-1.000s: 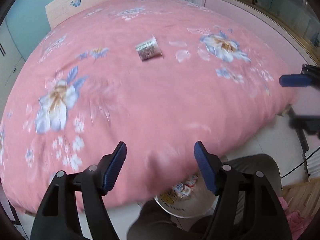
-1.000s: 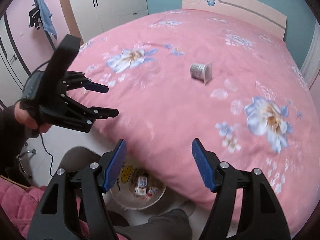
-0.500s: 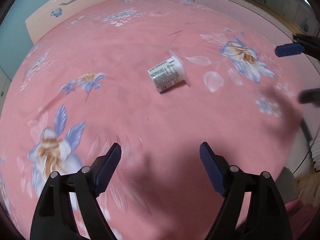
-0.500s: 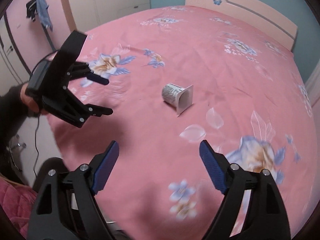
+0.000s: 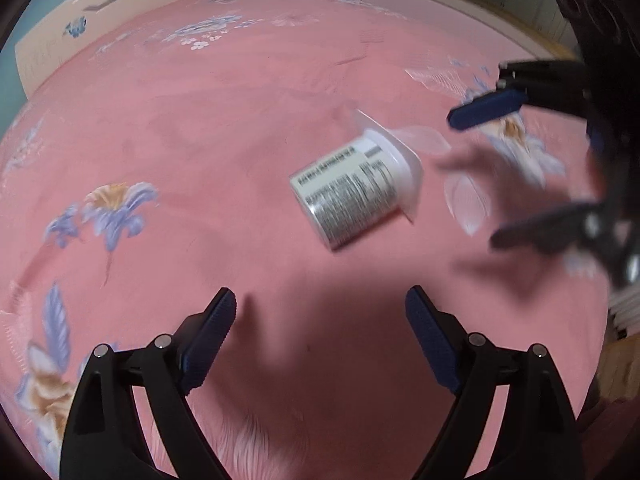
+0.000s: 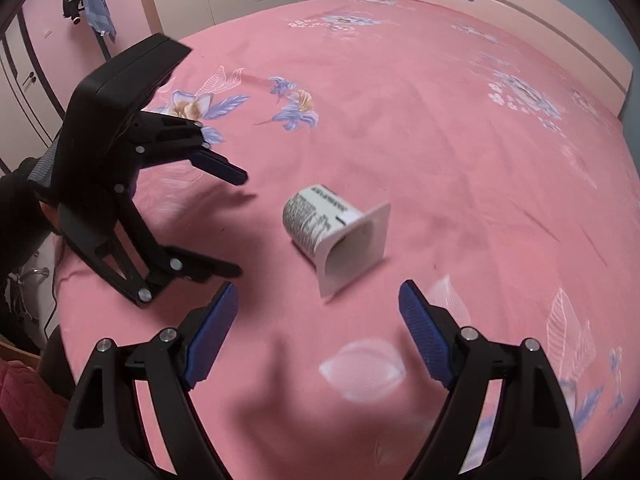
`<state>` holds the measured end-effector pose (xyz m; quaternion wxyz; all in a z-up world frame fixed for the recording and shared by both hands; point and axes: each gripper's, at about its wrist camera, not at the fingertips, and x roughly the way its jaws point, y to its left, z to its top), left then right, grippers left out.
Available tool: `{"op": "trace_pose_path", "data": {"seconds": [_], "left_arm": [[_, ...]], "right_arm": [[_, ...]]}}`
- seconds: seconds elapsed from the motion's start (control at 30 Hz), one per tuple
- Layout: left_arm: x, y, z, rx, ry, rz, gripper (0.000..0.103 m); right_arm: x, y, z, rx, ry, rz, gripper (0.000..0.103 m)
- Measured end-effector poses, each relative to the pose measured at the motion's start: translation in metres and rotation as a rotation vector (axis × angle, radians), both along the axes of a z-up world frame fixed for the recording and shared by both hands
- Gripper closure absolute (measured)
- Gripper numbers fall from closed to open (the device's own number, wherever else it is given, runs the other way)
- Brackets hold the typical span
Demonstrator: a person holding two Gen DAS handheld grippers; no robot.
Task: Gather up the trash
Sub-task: 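Grasp the white yogurt cup by its rim with the right tool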
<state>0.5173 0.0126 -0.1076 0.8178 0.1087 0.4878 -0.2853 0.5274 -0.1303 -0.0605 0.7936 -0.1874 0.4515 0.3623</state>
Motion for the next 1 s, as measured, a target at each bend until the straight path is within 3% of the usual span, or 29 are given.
{"op": "trace_pose_path", "data": {"seconds": [0.2,0.37,0.5,0.57,0.73,0.83,1.0], "left_arm": [[0.019,-0.004,-0.012,-0.055,0.010,0.020,0.015],[0.024,-0.009,-0.018,-0.057,0.003,0.022,0.015],[0.025,-0.017,-0.019,-0.053,-0.019,0.003,0.015],[0.028,-0.020,-0.021,-0.049,-0.022,0.002,0.015],[0.029,-0.026,-0.021,-0.052,-0.038,-0.016,0.014],[0.031,-0.028,-0.021,-0.054,-0.044,-0.019,0.014],[0.032,-0.026,-0.020,-0.077,-0.046,-0.016,0.014]], "right_arm": [[0.020,0.005,-0.008,0.082,0.049,-0.016,0.023],[0.033,0.008,-0.020,0.116,0.120,-0.043,0.048],[0.039,0.011,-0.025,0.130,0.148,-0.054,0.055],[0.042,0.012,-0.027,0.144,0.166,-0.051,0.067],[0.044,0.013,-0.025,0.165,0.181,-0.062,0.081],[0.046,0.010,-0.022,0.200,0.196,-0.069,0.088],[0.043,0.008,-0.015,0.218,0.208,-0.071,0.089]]}}
